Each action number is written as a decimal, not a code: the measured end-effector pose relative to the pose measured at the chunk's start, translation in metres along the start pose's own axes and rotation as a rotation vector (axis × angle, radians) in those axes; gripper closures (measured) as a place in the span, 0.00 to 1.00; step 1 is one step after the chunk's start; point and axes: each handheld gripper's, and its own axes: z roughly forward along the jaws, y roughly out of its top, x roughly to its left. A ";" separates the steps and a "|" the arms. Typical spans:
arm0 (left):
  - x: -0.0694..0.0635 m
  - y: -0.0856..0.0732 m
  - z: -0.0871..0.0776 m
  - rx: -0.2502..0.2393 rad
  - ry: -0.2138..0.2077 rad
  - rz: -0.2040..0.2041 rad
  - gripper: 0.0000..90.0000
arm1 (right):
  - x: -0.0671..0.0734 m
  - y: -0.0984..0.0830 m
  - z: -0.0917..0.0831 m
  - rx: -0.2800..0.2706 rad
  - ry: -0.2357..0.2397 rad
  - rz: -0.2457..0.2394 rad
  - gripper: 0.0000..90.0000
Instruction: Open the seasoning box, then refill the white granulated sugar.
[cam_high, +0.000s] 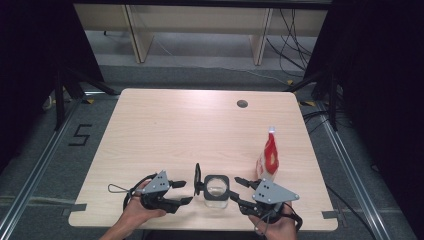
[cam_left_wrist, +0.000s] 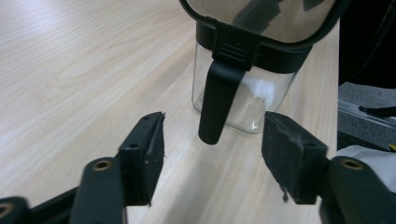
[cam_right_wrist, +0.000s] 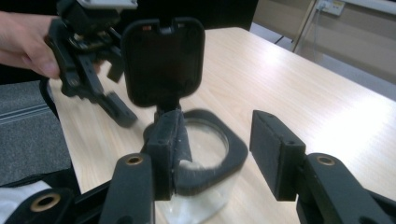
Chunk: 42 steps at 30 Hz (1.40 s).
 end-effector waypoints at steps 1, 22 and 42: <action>0.000 0.000 -0.002 0.013 0.004 0.004 0.39 | 0.001 -0.002 -0.002 0.007 -0.003 0.020 0.59; -0.019 -0.007 -0.011 0.052 0.086 -0.086 0.17 | -0.001 -0.052 -0.041 0.084 -0.098 0.144 0.45; -0.020 -0.003 -0.006 0.045 0.074 -0.061 0.17 | -0.039 -0.071 -0.029 0.112 -0.292 0.277 0.18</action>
